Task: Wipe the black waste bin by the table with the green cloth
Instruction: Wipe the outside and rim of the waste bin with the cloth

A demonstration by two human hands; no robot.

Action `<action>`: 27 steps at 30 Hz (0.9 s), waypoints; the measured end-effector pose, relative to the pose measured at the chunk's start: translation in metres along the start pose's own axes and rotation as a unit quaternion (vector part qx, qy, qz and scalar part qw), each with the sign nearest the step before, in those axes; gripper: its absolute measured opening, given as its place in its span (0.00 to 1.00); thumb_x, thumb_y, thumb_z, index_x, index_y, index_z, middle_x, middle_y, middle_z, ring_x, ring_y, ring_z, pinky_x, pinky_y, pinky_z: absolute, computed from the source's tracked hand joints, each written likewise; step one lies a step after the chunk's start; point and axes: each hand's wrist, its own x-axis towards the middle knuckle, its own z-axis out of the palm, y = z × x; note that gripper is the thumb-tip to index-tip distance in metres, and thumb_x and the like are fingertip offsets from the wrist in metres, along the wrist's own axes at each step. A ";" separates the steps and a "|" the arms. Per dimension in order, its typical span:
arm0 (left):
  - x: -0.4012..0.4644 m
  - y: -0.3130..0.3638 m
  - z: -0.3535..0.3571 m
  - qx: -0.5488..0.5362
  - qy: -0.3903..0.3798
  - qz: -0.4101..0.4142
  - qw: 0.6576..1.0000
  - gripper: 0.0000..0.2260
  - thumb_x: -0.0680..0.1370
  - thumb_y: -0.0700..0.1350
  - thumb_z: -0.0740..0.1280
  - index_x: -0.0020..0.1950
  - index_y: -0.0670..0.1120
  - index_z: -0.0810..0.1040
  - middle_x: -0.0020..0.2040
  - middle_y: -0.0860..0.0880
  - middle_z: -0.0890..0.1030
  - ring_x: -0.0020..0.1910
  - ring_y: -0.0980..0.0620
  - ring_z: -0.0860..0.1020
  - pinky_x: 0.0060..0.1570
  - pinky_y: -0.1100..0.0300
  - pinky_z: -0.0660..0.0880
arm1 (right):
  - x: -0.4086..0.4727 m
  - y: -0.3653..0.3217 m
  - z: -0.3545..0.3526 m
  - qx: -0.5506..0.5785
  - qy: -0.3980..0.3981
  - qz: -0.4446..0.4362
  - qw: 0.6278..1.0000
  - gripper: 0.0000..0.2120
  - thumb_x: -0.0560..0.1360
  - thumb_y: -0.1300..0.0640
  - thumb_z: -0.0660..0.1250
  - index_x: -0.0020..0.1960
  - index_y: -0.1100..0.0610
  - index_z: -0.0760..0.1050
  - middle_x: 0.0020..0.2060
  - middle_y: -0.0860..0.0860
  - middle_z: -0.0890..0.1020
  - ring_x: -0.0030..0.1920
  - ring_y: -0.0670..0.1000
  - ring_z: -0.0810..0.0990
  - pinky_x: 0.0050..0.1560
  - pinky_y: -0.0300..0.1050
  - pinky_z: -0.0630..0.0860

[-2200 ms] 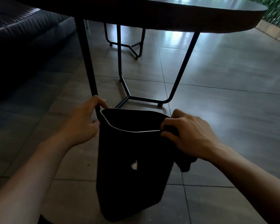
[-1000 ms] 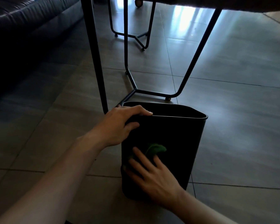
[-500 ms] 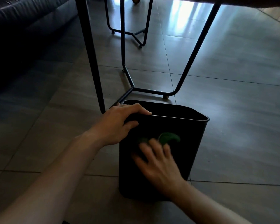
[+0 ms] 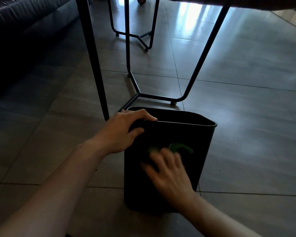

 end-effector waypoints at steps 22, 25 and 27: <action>0.001 0.002 -0.001 0.017 0.006 0.000 1.000 0.20 0.78 0.42 0.69 0.62 0.66 0.75 0.51 0.65 0.77 0.53 0.57 0.76 0.55 0.55 0.72 | -0.021 0.010 -0.008 0.032 -0.062 -0.074 0.995 0.20 0.72 0.50 0.72 0.62 0.48 0.75 0.64 0.56 0.71 0.61 0.62 0.71 0.54 0.56 0.78; 0.001 0.005 -0.002 0.017 0.002 0.007 1.000 0.20 0.78 0.41 0.69 0.62 0.64 0.76 0.52 0.63 0.79 0.53 0.58 0.77 0.55 0.56 0.72 | 0.033 0.039 -0.019 0.043 0.065 0.114 0.990 0.19 0.75 0.53 0.71 0.64 0.52 0.73 0.63 0.58 0.70 0.61 0.63 0.69 0.55 0.58 0.70; 0.001 0.006 -0.002 0.014 0.001 0.013 1.000 0.20 0.78 0.40 0.69 0.62 0.63 0.76 0.54 0.61 0.81 0.55 0.57 0.78 0.57 0.55 0.72 | 0.047 0.043 -0.018 0.037 0.078 0.150 0.985 0.20 0.75 0.53 0.73 0.65 0.52 0.72 0.63 0.58 0.70 0.62 0.63 0.69 0.55 0.58 0.69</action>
